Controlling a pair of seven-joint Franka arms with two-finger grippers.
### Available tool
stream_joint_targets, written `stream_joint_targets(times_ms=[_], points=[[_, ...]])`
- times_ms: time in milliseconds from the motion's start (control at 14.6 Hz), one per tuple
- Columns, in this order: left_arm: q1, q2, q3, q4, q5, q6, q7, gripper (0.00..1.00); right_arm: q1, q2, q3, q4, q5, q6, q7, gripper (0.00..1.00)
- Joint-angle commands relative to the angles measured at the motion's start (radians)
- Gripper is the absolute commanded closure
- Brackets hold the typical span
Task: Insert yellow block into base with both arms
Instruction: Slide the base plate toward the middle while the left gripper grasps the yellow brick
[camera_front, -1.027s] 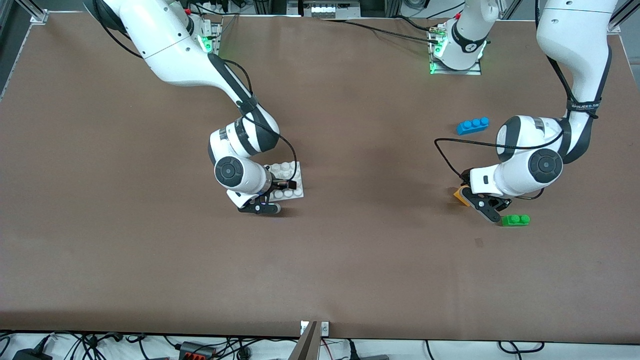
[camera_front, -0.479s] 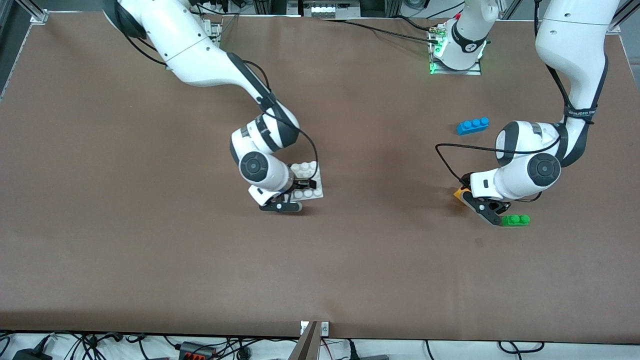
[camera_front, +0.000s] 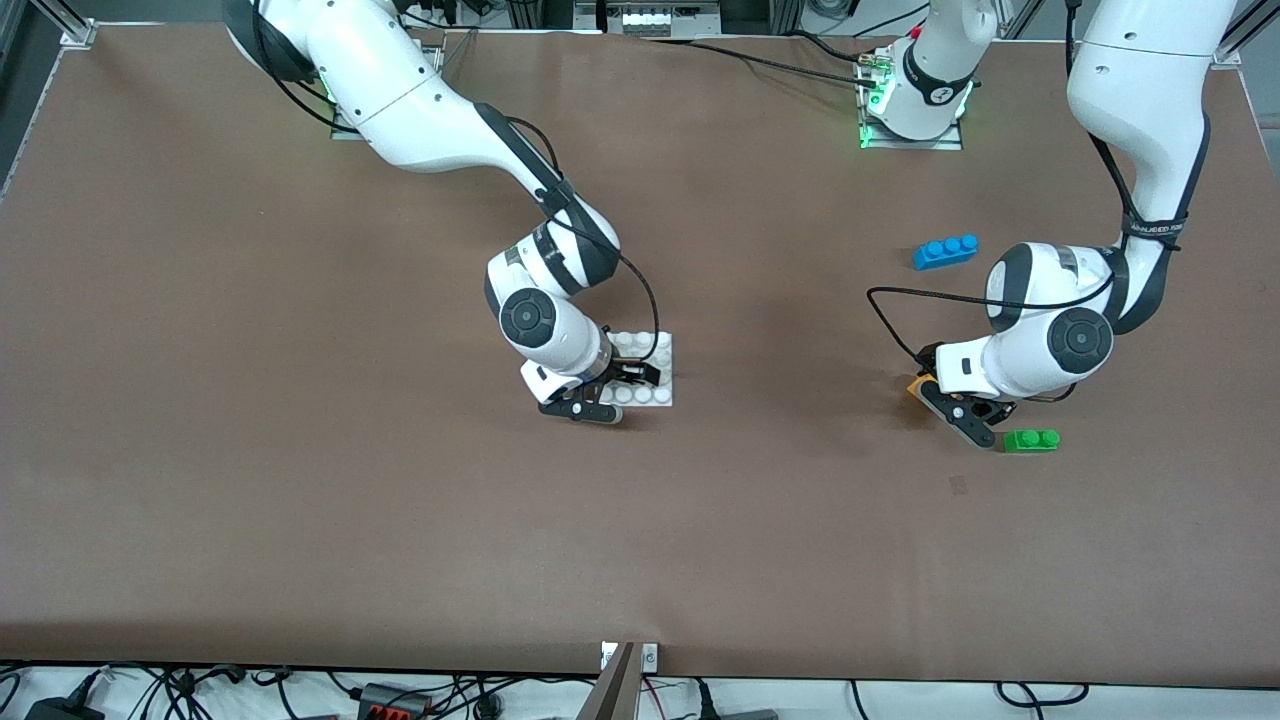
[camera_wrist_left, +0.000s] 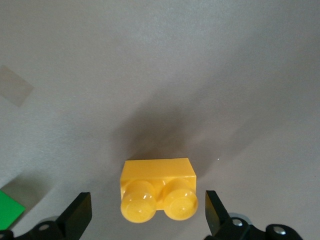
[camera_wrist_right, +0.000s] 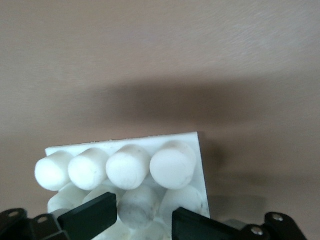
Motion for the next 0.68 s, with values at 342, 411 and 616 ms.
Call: stream_joint_targets(times_ms=[342,411,616], points=[[0.006,-0.008,-0.015,-0.044,0.003,0.065,-0.012,0.0,0.012,0.025,0.009,0.083,0.052,0.01,0.022,0.3],[0.006,-0.005,-0.015,-0.044,0.003,0.068,-0.012,0.0,0.009,0.013,0.009,0.083,0.051,-0.007,0.02,0.3],[0.006,0.004,-0.015,-0.047,0.003,0.098,-0.012,0.0,0.006,-0.059,-0.001,0.083,0.037,-0.111,0.016,0.3]])
